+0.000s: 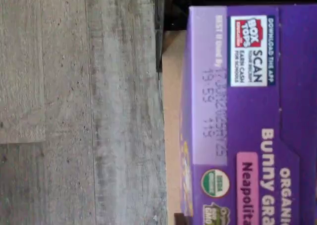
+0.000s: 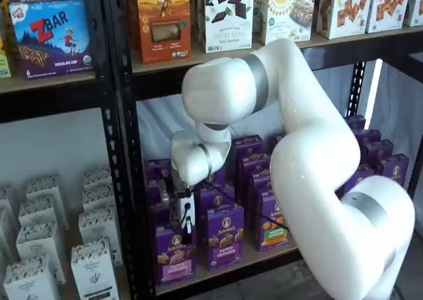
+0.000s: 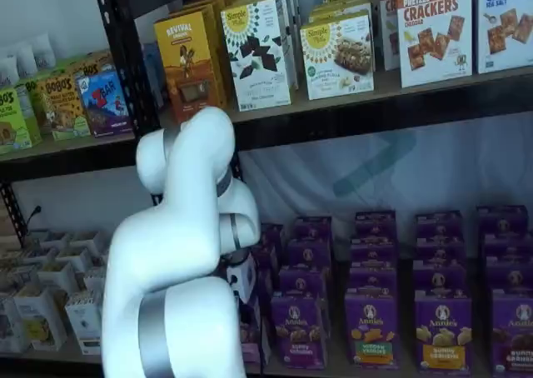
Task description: Pick up the purple box with a pink patch in the middle, on the bottom shelf, the first box from the left
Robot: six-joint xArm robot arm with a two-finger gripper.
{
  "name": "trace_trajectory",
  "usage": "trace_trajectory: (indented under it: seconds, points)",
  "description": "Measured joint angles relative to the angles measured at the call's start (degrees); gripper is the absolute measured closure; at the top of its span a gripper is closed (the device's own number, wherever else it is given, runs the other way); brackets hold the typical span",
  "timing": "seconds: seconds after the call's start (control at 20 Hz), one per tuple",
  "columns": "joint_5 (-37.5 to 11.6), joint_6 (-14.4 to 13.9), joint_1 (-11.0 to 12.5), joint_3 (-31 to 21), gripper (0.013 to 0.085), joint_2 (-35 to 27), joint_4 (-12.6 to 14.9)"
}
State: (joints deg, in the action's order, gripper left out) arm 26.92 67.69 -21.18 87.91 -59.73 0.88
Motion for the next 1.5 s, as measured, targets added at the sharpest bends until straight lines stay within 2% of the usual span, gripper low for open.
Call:
trace_trajectory:
  seconds: [0.05, 0.45, 0.8, 1.05, 1.5]
  points:
    - [0.0, -0.1, 0.0, 0.0, 0.0690, 0.0, 0.1]
    - [-0.4, -0.8, -0.4, -1.1, 0.0690, 0.6, 0.5]
    - [-2.6, -1.9, -0.4, -5.3, 0.0690, 3.1, 1.7]
    - [-4.7, -3.8, -0.1, -10.7, 0.0690, 6.5, 4.0]
    - [-8.8, -7.3, 0.2, -23.7, 0.0690, 15.8, 8.0]
